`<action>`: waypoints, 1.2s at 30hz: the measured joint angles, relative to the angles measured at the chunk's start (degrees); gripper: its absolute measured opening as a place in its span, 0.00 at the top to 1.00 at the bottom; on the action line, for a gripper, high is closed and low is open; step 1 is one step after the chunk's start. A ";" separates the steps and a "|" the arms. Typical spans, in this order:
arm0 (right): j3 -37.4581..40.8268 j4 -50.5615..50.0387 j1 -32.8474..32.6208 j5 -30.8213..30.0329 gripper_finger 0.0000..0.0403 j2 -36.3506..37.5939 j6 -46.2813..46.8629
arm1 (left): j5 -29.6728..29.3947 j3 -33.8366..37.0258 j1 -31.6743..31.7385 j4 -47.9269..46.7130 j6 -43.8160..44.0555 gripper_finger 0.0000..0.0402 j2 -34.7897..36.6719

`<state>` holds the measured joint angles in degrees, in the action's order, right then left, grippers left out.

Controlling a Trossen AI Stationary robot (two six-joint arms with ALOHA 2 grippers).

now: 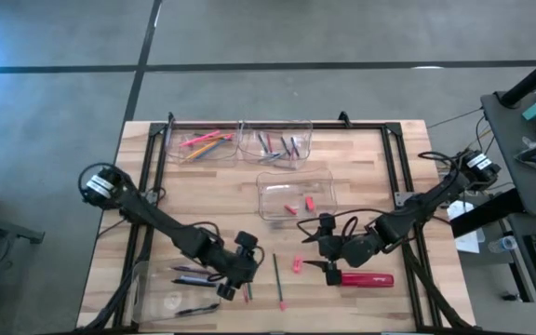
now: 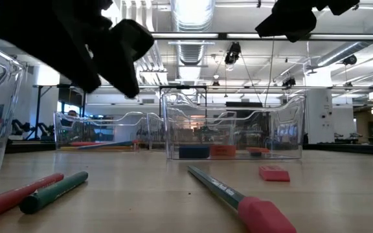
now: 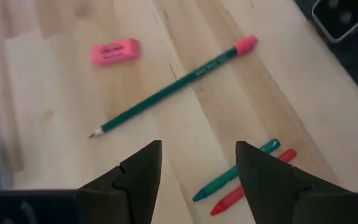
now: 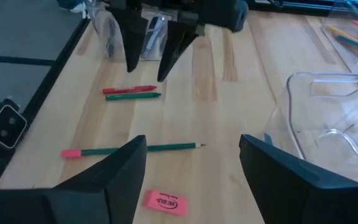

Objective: Sort crayons/erasers/pens/pencils in bins
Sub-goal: Put the green crayon into the top right transparent bin

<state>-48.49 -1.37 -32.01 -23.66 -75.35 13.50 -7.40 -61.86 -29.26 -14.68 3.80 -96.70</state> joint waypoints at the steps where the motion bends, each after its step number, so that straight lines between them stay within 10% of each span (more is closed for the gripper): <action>1: 0.00 0.11 0.00 0.00 0.39 -0.30 0.00 | 0.25 -0.20 0.00 0.07 -0.45 0.53 -0.75; 36: 0.00 -0.10 0.00 -0.47 0.39 -1.44 -0.02 | 8.35 -20.29 3.65 -20.34 -17.86 0.56 -12.09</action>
<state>-48.49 -1.48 -32.01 -24.13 -76.79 13.47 0.94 -82.15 -25.60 -35.02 -14.05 -108.79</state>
